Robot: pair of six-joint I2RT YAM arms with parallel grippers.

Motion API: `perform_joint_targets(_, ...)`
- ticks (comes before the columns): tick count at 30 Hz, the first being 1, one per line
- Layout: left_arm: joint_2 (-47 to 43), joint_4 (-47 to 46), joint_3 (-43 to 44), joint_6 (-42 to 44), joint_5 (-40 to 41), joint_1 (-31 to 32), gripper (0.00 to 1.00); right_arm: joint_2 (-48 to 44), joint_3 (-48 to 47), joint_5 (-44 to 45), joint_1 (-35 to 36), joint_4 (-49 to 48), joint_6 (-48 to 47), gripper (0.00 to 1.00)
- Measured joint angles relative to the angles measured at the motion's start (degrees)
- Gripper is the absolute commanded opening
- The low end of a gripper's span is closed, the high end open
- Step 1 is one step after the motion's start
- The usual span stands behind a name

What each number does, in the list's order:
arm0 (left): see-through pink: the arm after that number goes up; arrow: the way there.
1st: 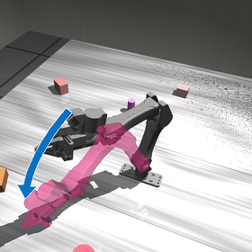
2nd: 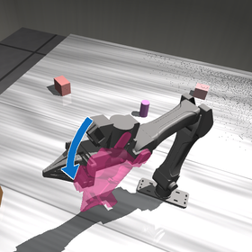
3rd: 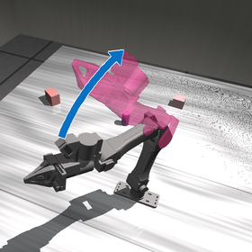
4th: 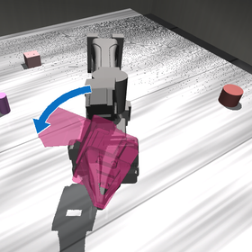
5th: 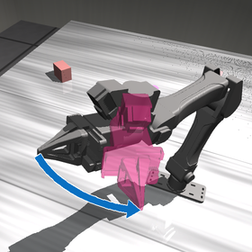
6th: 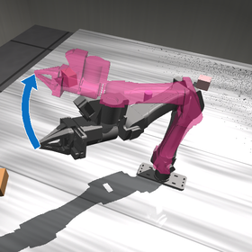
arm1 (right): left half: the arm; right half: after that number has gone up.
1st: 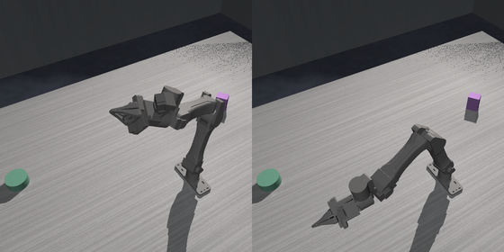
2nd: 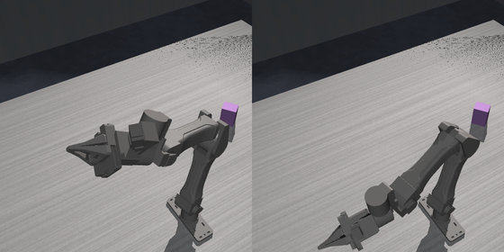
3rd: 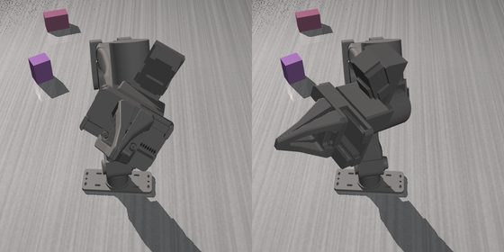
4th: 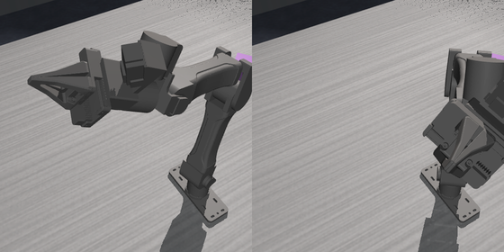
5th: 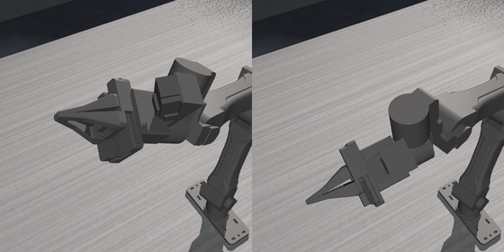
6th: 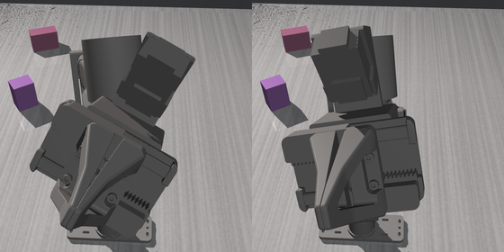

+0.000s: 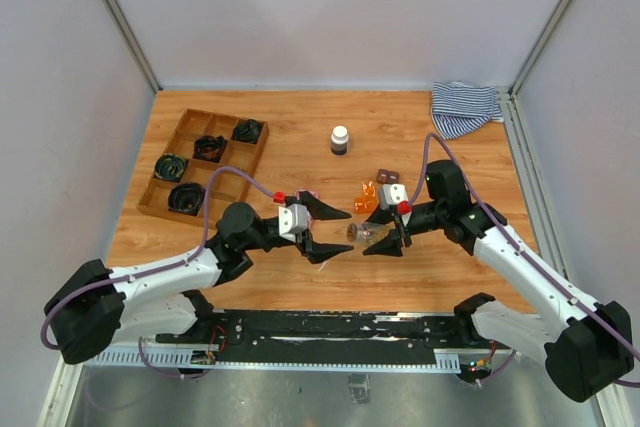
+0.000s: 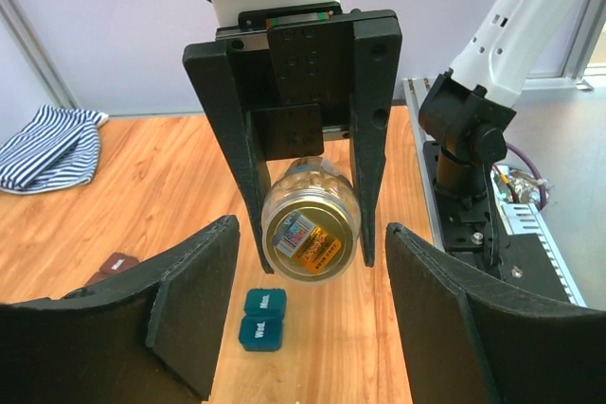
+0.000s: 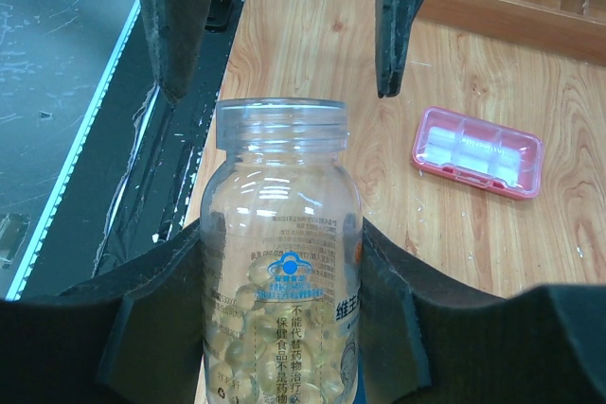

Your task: Sort the pills into containers

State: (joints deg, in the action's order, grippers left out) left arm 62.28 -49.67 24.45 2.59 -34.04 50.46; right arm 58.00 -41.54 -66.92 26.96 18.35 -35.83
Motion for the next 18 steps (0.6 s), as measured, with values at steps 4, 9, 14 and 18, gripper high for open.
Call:
perform_joint_targets(4, 0.55, 0.0, 0.0, 0.02, 0.61, 0.61, 0.7, 0.0, 0.0, 0.0, 0.0, 0.0, -0.02, 0.01)
perform_joint_targets(9, 1.36, 0.0, 0.0, 0.04, 1.09, 1.16, 0.69, 0.0, 0.0, 0.0, 0.0, 0.0, 0.0, 0.01)
perform_joint_targets(14, 1.92, 0.0, 0.0, 0.07, 1.33, 1.53, 0.66, 0.0, 0.0, 0.0, 0.0, 0.0, 0.0, 0.0)
perform_joint_targets(18, 2.54, 0.0, 0.0, 0.0, 1.38, 1.55, 0.6, 0.02, -0.02, 0.0, 0.0, 0.0, 0.0, 0.01)
